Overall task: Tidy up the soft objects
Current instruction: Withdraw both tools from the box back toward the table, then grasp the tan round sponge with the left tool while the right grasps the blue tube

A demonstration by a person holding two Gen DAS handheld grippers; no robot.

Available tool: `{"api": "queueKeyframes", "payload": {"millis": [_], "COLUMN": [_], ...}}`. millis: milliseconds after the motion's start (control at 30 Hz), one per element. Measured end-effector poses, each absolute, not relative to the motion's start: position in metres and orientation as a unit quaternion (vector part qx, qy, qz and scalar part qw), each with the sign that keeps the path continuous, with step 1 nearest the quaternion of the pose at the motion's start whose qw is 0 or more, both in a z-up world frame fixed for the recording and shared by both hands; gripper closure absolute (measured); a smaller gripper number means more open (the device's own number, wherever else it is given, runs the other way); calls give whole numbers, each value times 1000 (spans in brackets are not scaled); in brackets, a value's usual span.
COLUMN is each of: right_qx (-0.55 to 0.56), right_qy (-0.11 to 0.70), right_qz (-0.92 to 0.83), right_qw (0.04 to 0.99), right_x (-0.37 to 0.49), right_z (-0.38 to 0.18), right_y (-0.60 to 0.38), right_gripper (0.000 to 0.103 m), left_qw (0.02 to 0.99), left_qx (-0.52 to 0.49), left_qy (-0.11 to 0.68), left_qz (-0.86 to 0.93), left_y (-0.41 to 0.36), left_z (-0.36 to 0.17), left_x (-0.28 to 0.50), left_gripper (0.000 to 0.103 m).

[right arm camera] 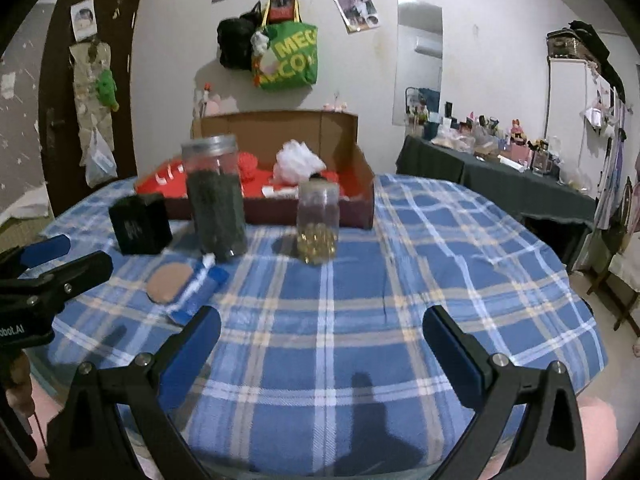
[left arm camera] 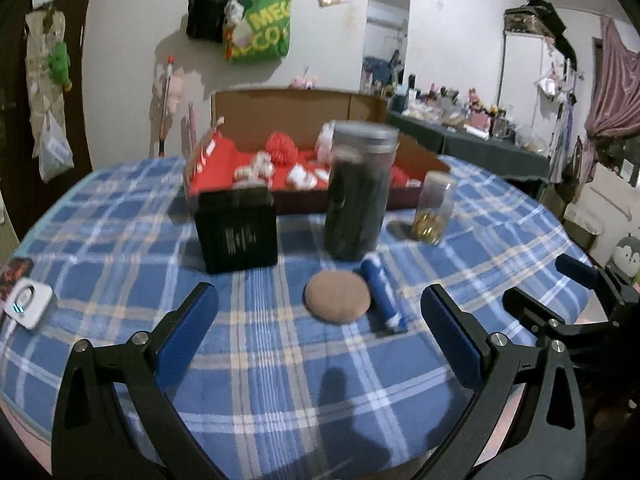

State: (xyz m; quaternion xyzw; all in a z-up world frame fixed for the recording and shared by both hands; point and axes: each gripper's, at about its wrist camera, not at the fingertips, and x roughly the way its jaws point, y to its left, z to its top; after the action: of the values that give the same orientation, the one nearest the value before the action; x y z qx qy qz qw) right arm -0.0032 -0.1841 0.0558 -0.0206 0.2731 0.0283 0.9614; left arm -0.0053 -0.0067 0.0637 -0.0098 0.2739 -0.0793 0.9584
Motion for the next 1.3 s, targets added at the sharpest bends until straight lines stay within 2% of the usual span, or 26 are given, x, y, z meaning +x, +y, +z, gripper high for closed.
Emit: {"api": "queueKeyframes", "payload": {"millis": [400, 700, 933, 1167, 1300], "right_qx": [5, 50, 8, -34, 7], "right_qy": [315, 380, 423, 421, 409], "right_qz": [43, 138, 140, 52, 125], "right_qw": [948, 913, 895, 905, 904], "right_x": [14, 57, 88, 91, 85], "right_z": [32, 32, 27, 33, 42], "right_y": [-186, -160, -132, -164, -185], "right_gripper": [0, 0, 0, 0, 0], "left_qw": [941, 936, 934, 923, 909], "left_qx": [-22, -15, -5, -9, -4], "left_qy": [329, 345, 351, 372, 392], "left_qz": [-73, -70, -70, -98, -140], "left_y": [1, 19, 36, 35, 21], "left_z": [30, 37, 44, 43, 38], "left_x": [15, 28, 38, 50, 61], "left_gripper": [0, 0, 0, 0, 0]}}
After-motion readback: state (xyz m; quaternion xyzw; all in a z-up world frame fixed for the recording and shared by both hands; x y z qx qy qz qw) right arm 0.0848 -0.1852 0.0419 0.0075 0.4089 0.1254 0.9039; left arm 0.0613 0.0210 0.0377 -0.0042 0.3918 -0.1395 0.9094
